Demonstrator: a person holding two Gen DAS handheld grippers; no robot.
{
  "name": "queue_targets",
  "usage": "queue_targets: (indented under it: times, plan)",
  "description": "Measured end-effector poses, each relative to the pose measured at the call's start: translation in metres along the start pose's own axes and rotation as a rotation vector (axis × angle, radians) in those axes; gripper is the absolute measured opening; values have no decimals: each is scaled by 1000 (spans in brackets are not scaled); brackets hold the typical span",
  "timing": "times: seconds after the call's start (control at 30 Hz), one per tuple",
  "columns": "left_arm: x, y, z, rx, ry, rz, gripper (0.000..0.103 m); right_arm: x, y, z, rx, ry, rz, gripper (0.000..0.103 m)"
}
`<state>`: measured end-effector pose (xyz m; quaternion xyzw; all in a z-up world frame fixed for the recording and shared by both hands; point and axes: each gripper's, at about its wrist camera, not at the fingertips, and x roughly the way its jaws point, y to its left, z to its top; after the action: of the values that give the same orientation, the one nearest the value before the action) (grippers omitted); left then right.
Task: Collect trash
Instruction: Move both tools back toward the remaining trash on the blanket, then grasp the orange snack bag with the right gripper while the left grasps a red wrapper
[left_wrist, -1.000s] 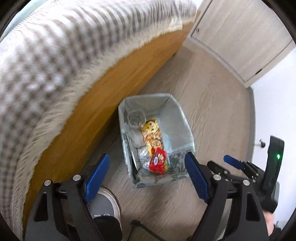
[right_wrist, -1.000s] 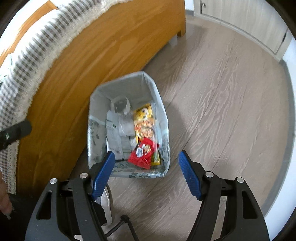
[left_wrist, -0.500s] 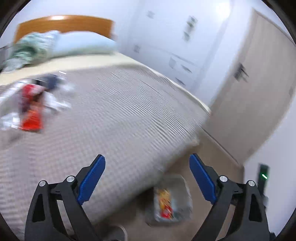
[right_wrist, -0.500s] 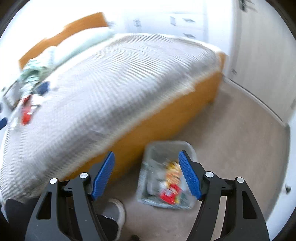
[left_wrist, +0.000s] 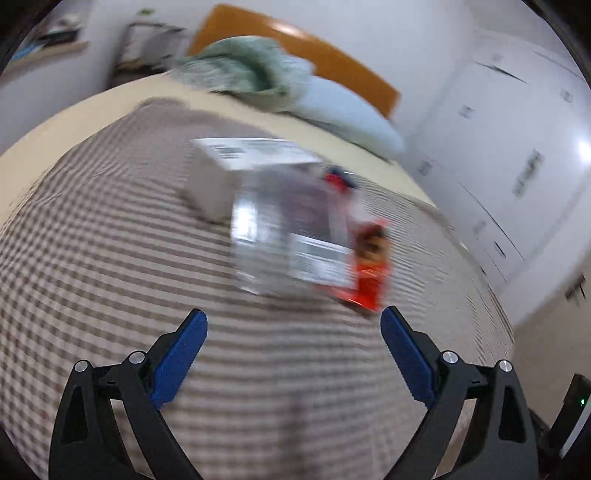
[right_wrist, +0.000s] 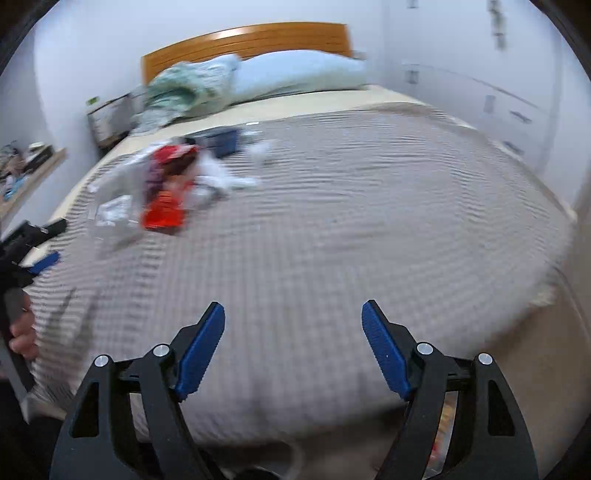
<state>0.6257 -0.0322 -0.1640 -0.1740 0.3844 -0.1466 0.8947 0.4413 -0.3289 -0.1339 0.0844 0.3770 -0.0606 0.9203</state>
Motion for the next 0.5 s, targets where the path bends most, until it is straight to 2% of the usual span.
queue_targets:
  times: [0.03,0.07,0.13,0.2,0.37,0.5]
  plan:
    - [2,13,6,-29,-12,25,92,14,19,8,-12,-4,34,74]
    - [2,24,11,-54,-22,19,92,28,37,17,-26,-9,62,74]
    - [-1,35,17,-99,-25,-16,92,56,65,36,-32,-17,120,63]
    - [3,45,19,-139,-15,-62,92,80,81,58,-5,-19,166,45]
    - [15,56,31,-189,4,-60,92,124,109,102,63,-54,186,42]
    - [23,54,39,-163,5,-50,92,148,119,100,20,2,150,40]
